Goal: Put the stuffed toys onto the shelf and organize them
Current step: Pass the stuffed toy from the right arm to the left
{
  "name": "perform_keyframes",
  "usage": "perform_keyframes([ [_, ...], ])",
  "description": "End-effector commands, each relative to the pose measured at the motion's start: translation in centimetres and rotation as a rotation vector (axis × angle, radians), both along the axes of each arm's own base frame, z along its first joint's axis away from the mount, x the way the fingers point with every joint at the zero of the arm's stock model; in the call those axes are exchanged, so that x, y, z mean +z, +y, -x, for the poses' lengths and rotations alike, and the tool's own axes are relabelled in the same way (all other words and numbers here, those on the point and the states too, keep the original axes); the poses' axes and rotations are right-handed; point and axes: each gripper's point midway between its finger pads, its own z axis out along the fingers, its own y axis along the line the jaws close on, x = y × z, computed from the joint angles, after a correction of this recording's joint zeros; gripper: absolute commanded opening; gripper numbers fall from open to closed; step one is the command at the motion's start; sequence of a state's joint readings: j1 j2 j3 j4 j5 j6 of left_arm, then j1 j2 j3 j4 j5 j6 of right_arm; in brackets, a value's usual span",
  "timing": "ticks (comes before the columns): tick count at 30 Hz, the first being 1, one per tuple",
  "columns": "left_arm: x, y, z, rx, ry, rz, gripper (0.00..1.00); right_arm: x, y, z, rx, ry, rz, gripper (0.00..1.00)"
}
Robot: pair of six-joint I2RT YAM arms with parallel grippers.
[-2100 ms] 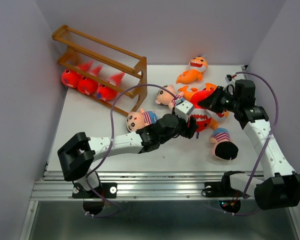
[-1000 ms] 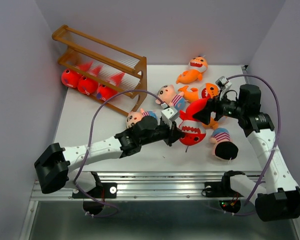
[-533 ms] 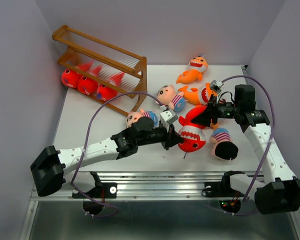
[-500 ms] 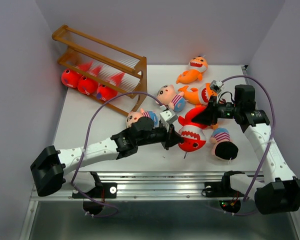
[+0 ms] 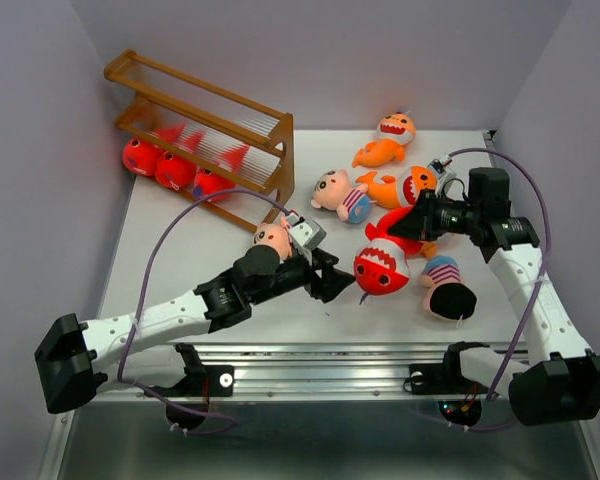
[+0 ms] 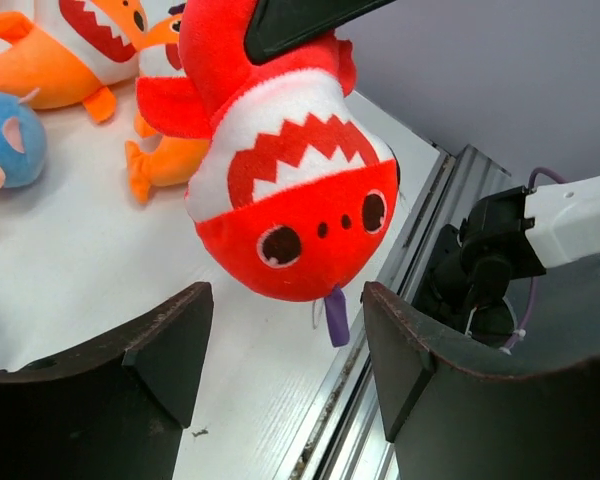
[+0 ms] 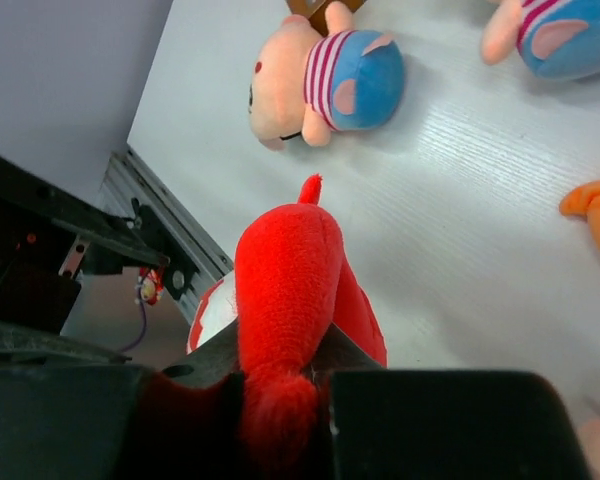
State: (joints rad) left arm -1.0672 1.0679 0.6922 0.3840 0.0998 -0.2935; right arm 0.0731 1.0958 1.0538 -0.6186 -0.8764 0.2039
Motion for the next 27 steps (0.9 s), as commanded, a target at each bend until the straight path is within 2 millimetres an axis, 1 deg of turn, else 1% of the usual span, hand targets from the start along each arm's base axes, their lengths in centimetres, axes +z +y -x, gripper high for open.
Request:
perform_keyframes([
  [1, 1.6, 0.6, -0.2, 0.037, -0.071, 0.048, 0.72, 2.2, -0.7, -2.9, -0.169, 0.050, -0.040, 0.01],
  [2, 1.5, 0.5, 0.0, 0.030, -0.072, 0.047, 0.76, 2.3, -0.5, -2.9, -0.173, 0.080, -0.061, 0.01],
  [5, 1.2, 0.2, 0.2, 0.027, -0.071, 0.039, 0.76, 1.5, -0.6, -3.4, -0.182, 0.148, -0.094, 0.00],
  [8, 0.4, -0.9, 0.3, 0.023, -0.057, 0.026, 0.77, 1.0, -0.7, -3.6, -0.183, 0.221, -0.148, 0.01],
  [9, 0.3, -1.1, 0.3, 0.021, -0.056, 0.023, 0.77, 0.9, -1.0, -3.8, -0.193, 0.232, -0.156, 0.00],
  [12, 0.0, -2.0, 0.5, 0.012, -0.048, 0.020, 0.77, 0.6, -1.1, -4.0, -0.194, 0.251, -0.167, 0.01],
  [13, 0.2, -2.0, 0.1, 0.039, -0.052, 0.023, 0.77, 0.6, -1.1, -4.0, -0.194, 0.248, -0.167, 0.01],
  [17, 0.2, -2.1, -0.2, 0.056, -0.056, 0.023, 0.78, 0.1, -1.2, -3.8, -0.198, 0.245, -0.165, 0.01],
  [18, 0.4, -1.8, -0.5, 0.077, -0.065, 0.024, 0.79, 0.0, -1.2, -3.8, -0.200, 0.242, -0.163, 0.01],
  [20, 1.2, -1.2, -1.0, 0.117, -0.075, 0.038, 0.88, 0.1, -1.5, -3.9, -0.208, 0.238, -0.164, 0.01],
  [21, 1.4, -0.7, -1.5, 0.154, -0.079, 0.036, 0.89, 0.2, -1.5, -3.9, -0.206, 0.235, -0.166, 0.01],
  [23, 2.5, -0.3, -1.8, 0.177, -0.093, 0.052, 0.93, 0.3, -1.4, -4.0, -0.204, 0.234, -0.167, 0.01],
  [24, 2.9, 0.2, -2.0, 0.200, -0.095, 0.054, 0.95, 0.5, -1.4, -4.0, -0.203, 0.229, -0.169, 0.00],
  [25, 3.8, 0.2, -2.2, 0.208, -0.097, 0.064, 0.96, 0.5, -1.4, -4.1, -0.202, 0.230, -0.170, 0.00],
  [26, 3.8, 0.4, -2.2, 0.214, -0.094, 0.052, 0.96, 0.5, -1.4, -4.1, -0.200, 0.231, -0.176, 0.01],
  [27, 4.7, 0.3, -2.3, 0.219, -0.093, 0.061, 0.96, 0.5, -1.3, -4.1, -0.198, 0.233, -0.179, 0.01],
])
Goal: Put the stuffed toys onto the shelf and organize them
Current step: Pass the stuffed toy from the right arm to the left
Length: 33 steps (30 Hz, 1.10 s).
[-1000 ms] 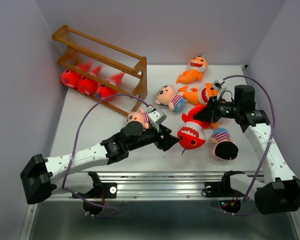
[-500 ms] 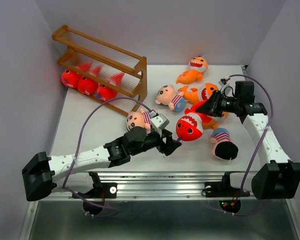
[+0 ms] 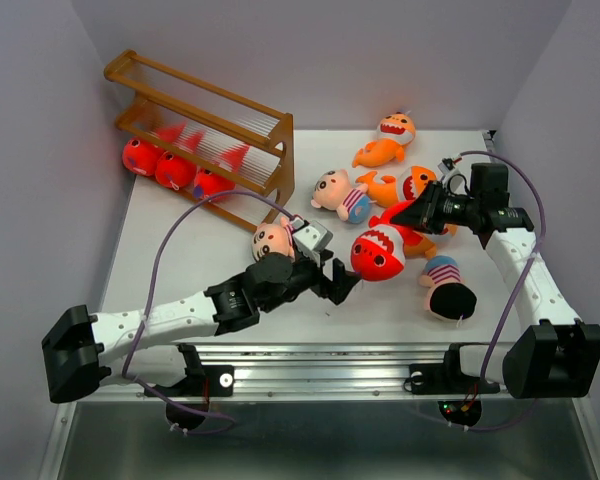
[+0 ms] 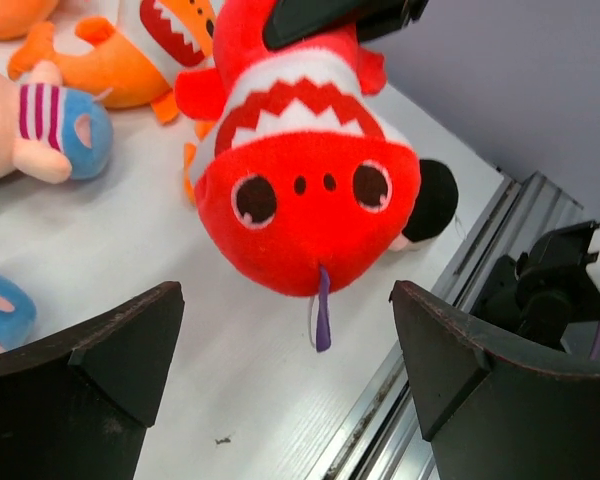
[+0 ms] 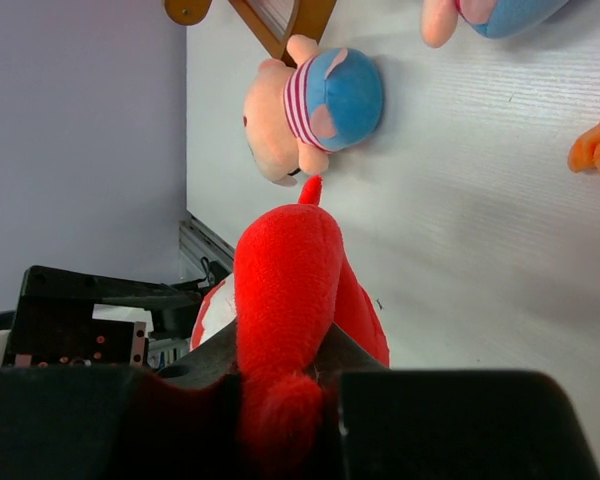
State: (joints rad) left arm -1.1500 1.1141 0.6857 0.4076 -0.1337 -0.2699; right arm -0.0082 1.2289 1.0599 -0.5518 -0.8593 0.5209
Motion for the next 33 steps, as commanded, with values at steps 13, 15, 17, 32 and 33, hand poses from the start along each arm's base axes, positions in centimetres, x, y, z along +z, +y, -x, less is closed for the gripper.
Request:
perform_keyframes([
  [13, 3.5, -2.1, -0.2, -0.039, -0.017, 0.038, 0.96, 2.4, 0.0, -0.3, 0.007, -0.066, -0.082, 0.01],
  [15, 2.6, -2.7, -0.3, -0.044, -0.005, 0.017, 0.96, 2.4, -0.1, -0.4, 0.004, -0.052, -0.097, 0.01],
  [17, 2.4, -3.1, -0.6, -0.041, -0.004, 0.010, 0.96, 2.4, -0.2, -0.3, 0.005, -0.039, -0.111, 0.01],
  [32, 2.8, -5.5, -3.8, 0.065, -0.054, 0.019, 0.90, 1.7, 0.0, 0.2, 0.013, 0.018, -0.194, 0.01],
  [33, 3.0, -5.6, -3.8, 0.067, -0.057, 0.026, 0.87, 1.6, 0.0, 0.3, 0.014, 0.021, -0.196, 0.01],
])
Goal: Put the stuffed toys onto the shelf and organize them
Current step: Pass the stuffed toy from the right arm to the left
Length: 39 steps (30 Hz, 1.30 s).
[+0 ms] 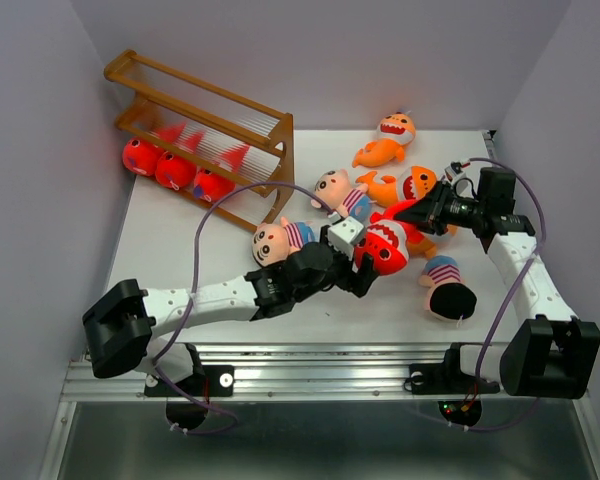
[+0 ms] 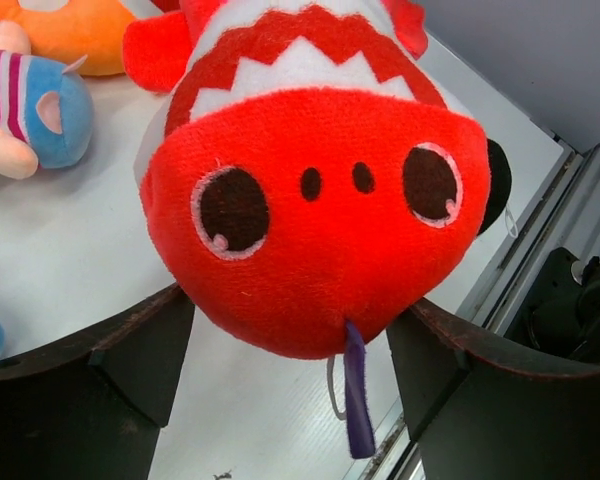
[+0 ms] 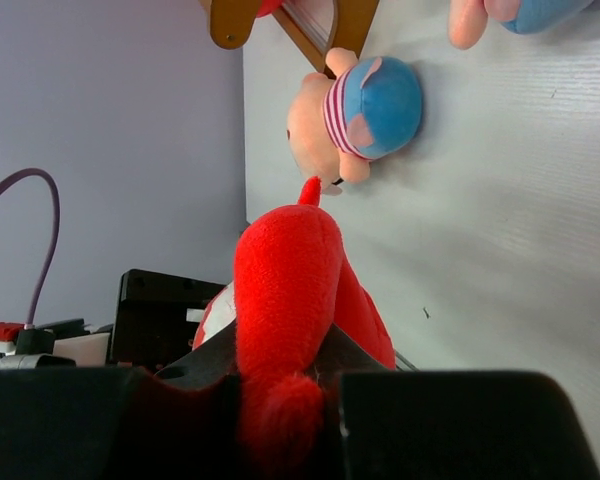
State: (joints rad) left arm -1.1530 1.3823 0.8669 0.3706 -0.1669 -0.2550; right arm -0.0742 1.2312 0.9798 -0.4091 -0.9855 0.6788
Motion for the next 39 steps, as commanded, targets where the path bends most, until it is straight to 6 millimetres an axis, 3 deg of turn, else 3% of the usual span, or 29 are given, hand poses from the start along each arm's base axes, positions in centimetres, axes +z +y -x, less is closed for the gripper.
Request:
perform_keyframes([
  [1, 6.0, -1.2, -1.3, 0.036, -0.097, 0.152, 0.83, 1.2, 0.4, 0.6, 0.040, -0.044, -0.039, 0.01],
  [5, 6.2, -1.1, -1.3, 0.035, -0.098, 0.164, 0.56, 1.2, 0.5, 0.5, 0.041, -0.045, -0.043, 0.01],
  [6, 6.4, -1.0, -1.3, 0.038, -0.100, 0.176, 0.41, 1.1, 0.4, 0.5, 0.039, -0.047, -0.040, 0.01],
  [11, 7.1, 0.1, -1.2, 0.069, -0.101, 0.213, 0.02, 0.7, 0.4, 0.7, 0.035, -0.051, -0.032, 0.01],
  [19, 8.1, 0.9, 0.1, 0.016, -0.115, 0.279, 0.00, 0.6, 0.1, 0.9, 0.033, -0.080, -0.017, 0.01],
  [23, 7.0, 1.0, 1.1, -0.034, -0.097, 0.276, 0.00, 0.7, 0.2, 1.1, 0.044, -0.104, -0.014, 0.03],
  [30, 5.5, 1.3, 2.5, -0.083, -0.038, 0.279, 0.00, 1.5, 0.6, 1.6, 0.103, -0.170, -0.034, 0.42],
  [32, 5.0, 1.6, 2.8, -0.089, -0.027, 0.279, 0.00, 1.9, 0.7, 1.8, 0.133, -0.202, -0.039, 0.67],
  [36, 4.4, 2.2, 3.4, -0.100, -0.007, 0.278, 0.00, 2.9, 0.8, 2.0, 0.177, -0.273, -0.031, 0.91],
  [39, 3.7, 2.8, 3.9, -0.107, 0.012, 0.278, 0.00, 3.4, 0.8, 2.2, 0.208, -0.346, -0.009, 1.00],
])
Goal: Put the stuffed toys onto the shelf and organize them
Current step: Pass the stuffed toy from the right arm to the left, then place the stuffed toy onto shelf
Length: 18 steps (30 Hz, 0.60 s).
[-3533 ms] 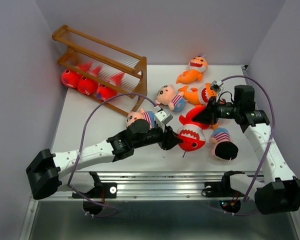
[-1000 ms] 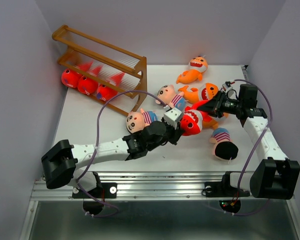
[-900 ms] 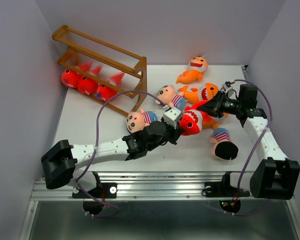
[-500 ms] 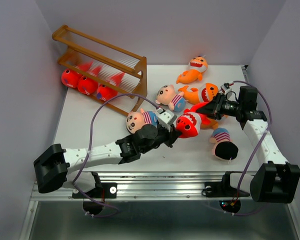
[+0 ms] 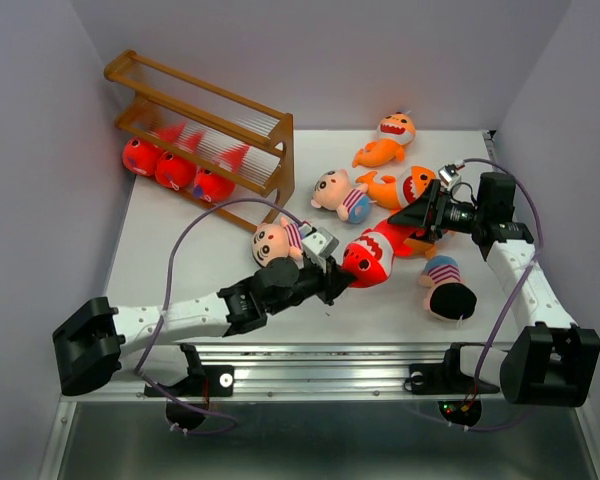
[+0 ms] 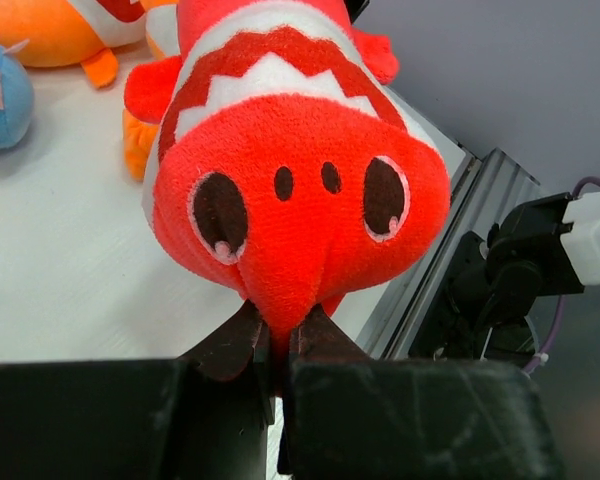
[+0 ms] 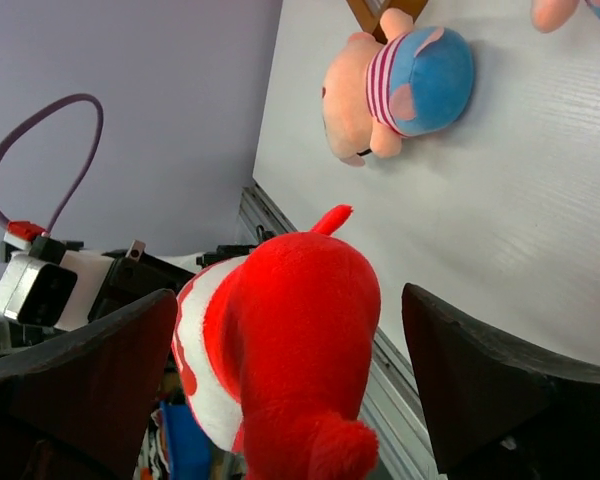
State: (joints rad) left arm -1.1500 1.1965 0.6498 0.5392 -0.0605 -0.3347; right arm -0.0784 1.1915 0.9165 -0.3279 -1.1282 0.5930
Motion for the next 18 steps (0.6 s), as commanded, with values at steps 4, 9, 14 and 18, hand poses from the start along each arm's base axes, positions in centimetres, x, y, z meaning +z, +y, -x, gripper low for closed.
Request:
perform_keyframes([
  [4, 1.7, 1.5, 1.2, -0.017, 0.007, 0.103, 0.00, 3.1, 0.1, 0.6, 0.113, -0.309, 0.041, 1.00],
  [9, 1.1, 3.3, 1.9, -0.003, 0.026, 0.111, 0.00, 2.9, -0.3, 0.4, 0.114, -0.370, 0.076, 1.00],
  [14, 0.1, 4.5, 1.8, 0.030, 0.045, 0.087, 0.00, 2.1, -0.9, -0.3, 0.094, -0.429, 0.163, 1.00],
  [18, -0.2, 5.4, 1.6, 0.051, 0.067, 0.101, 0.00, 0.7, -1.4, -0.6, 0.087, -0.454, 0.231, 1.00],
])
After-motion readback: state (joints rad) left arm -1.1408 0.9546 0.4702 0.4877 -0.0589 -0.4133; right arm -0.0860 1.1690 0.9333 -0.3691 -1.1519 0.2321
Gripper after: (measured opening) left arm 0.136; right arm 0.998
